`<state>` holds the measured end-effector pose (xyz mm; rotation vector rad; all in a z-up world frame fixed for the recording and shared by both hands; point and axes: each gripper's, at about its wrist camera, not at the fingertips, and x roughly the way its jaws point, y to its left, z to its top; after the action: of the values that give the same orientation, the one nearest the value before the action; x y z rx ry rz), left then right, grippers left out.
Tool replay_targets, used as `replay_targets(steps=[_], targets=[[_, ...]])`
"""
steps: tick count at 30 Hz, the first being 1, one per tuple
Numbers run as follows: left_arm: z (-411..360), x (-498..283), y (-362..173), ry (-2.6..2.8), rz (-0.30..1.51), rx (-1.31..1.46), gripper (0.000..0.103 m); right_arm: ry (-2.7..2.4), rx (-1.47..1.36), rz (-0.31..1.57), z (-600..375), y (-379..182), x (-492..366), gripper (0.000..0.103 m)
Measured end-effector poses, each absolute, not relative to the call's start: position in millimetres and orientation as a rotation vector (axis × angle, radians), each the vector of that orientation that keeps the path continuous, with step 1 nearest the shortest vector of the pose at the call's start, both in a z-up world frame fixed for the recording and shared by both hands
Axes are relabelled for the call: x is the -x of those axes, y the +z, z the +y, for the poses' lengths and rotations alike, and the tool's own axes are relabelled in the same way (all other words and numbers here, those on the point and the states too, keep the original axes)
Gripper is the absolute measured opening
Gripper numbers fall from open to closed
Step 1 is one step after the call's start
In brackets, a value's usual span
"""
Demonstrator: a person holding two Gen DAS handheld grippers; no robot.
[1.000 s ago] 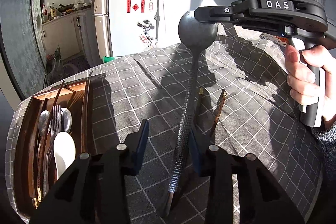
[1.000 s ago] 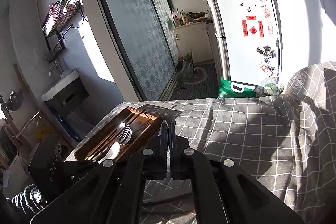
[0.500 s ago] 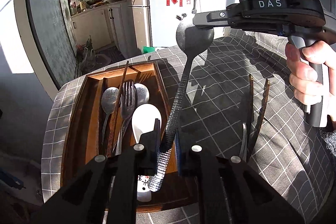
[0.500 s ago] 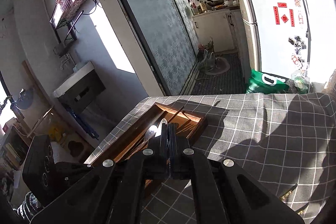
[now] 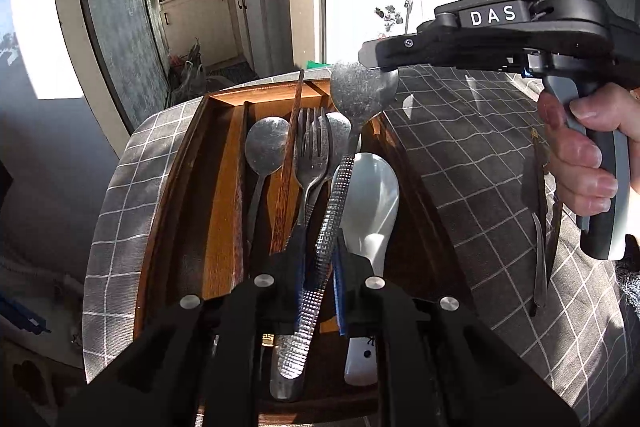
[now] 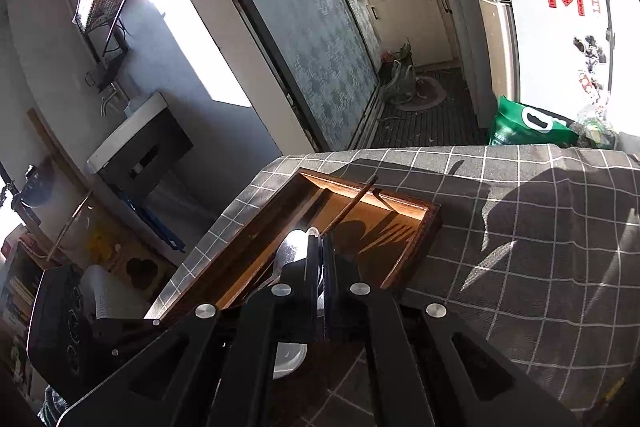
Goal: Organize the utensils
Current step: 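Lower the dark spoon into the tray beside the white spoon, release, then grasp the silver butter knife by its handle with the left tool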
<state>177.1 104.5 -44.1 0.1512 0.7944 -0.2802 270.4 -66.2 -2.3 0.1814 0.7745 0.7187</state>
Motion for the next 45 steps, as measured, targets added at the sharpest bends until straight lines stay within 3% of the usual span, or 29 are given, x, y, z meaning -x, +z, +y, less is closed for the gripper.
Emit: replay_targets(steps=[6,8,10,11,12,13,14,19,25,28,39,42,44,45], targets=[[101,-175,-42,-0.271,0.779,-0.175,0.019,0.704,-0.141,0.823,-50,-21,-272,0.003],[102,-170,-39,-0.264,0.758,-0.184,0.037,0.697,-0.135,0.827,-49,-23,-271,0.004],[101,-165,-33,-0.266,0.736,-0.192,0.046,0.689,-0.124,0.830,-49,-23,-269,0.008],[100,-161,-30,-0.271,0.724,-0.196,0.055,0.689,-0.125,0.825,-50,-21,-267,0.012],[98,-157,-26,-0.275,0.709,-0.202,0.058,0.686,-0.132,0.819,-53,-18,-264,0.029],[95,-152,-22,-0.281,0.693,-0.212,0.061,0.684,-0.148,0.813,-58,-15,-262,0.054],[91,-148,-19,-0.291,0.681,-0.220,0.065,0.693,-0.161,0.800,-63,-11,-258,0.061],[61,-129,-9,-0.431,0.669,-0.227,0.071,0.693,-0.122,0.740,-102,16,-231,0.063],[4,-114,-33,-0.630,0.745,-0.292,0.071,0.607,-0.126,0.695,-175,23,-197,0.063],[-16,-109,-49,-0.667,0.774,-0.327,0.061,0.582,-0.150,0.695,-203,12,-189,0.063],[-18,-123,-64,-0.661,0.859,-0.338,0.042,0.587,-0.269,0.705,-237,-12,-193,0.063],[-14,-126,-64,-0.682,0.880,-0.333,0.034,0.595,-0.274,0.694,-238,-9,-190,0.063],[-14,-128,-63,-0.677,0.879,-0.336,0.016,0.594,-0.274,0.695,-239,-10,-190,0.063],[-14,-129,-63,-0.676,0.882,-0.335,0.016,0.593,-0.275,0.697,-239,-11,-190,0.063]])
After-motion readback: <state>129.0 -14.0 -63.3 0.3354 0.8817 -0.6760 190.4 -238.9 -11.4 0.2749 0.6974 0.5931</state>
